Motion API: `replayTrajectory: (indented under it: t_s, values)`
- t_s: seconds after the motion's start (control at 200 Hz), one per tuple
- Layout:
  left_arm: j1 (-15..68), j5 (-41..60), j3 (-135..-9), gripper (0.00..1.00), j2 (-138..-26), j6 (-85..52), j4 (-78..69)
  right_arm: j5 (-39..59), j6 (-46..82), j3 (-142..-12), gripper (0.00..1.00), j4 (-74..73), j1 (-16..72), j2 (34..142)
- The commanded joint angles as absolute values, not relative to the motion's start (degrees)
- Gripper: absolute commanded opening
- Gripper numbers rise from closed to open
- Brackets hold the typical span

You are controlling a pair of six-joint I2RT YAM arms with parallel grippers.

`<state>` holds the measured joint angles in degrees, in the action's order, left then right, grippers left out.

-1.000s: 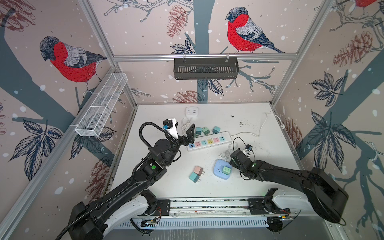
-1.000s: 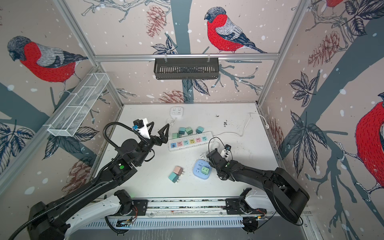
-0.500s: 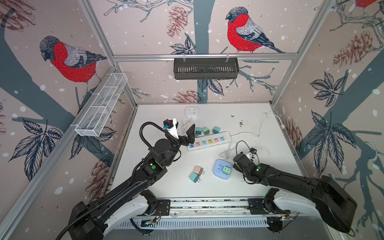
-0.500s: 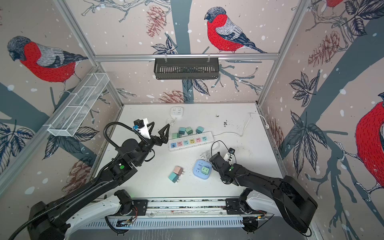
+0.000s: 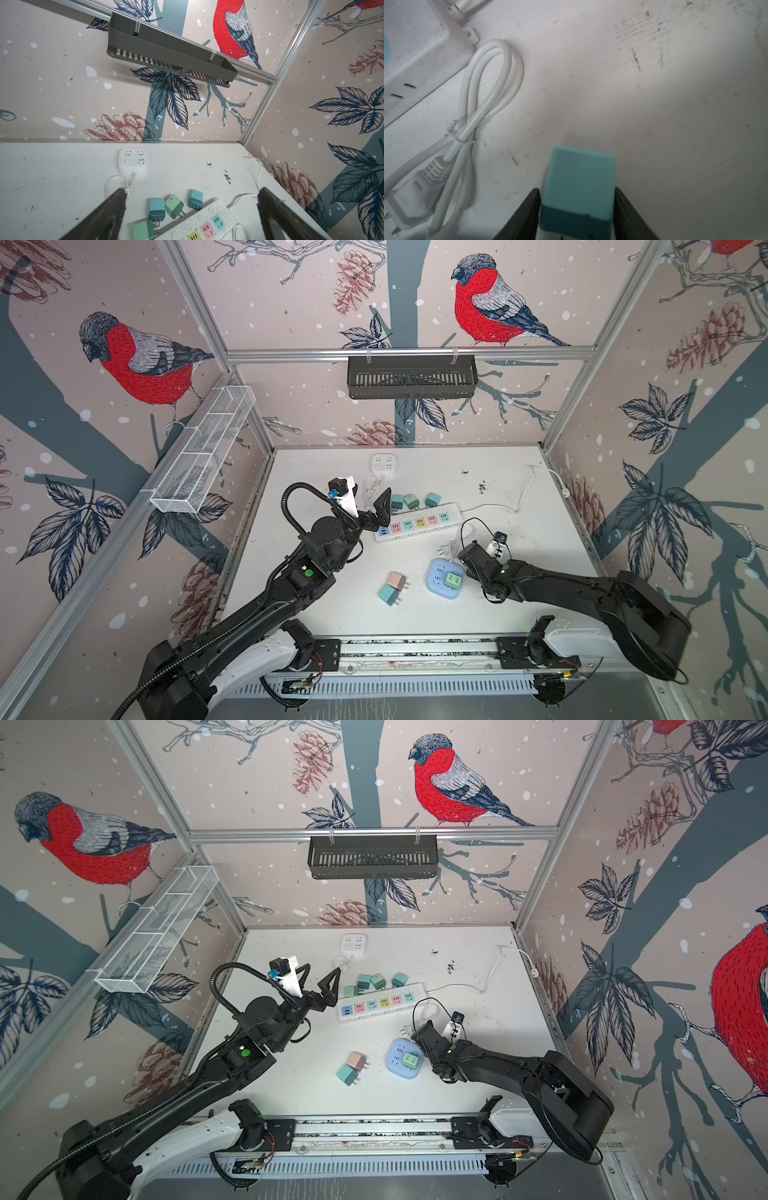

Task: Insert the plug
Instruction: 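Lift the teal adapter with the right gripper toward the left gripper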

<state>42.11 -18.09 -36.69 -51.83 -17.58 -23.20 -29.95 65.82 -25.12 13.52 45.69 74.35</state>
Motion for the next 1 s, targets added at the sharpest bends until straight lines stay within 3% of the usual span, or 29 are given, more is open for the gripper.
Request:
replayTrajectory:
  t_s: [0.0,0.69,0.996]
  values:
    - [42.06,-18.28,-37.14,0.98,-51.86,-17.69,-24.69,-25.95,66.64,-24.96,0.56,16.37,46.03,75.01]
    - [42.02,-18.46,-36.91,0.98,-51.12,-17.49,-24.17,-27.64,66.83,-25.04,0.59,17.23,44.37,77.44]
    - [42.01,-18.63,-37.00,0.98,-51.14,-17.49,-24.25,-26.66,65.95,-25.14,0.37,16.36,44.82,76.29]
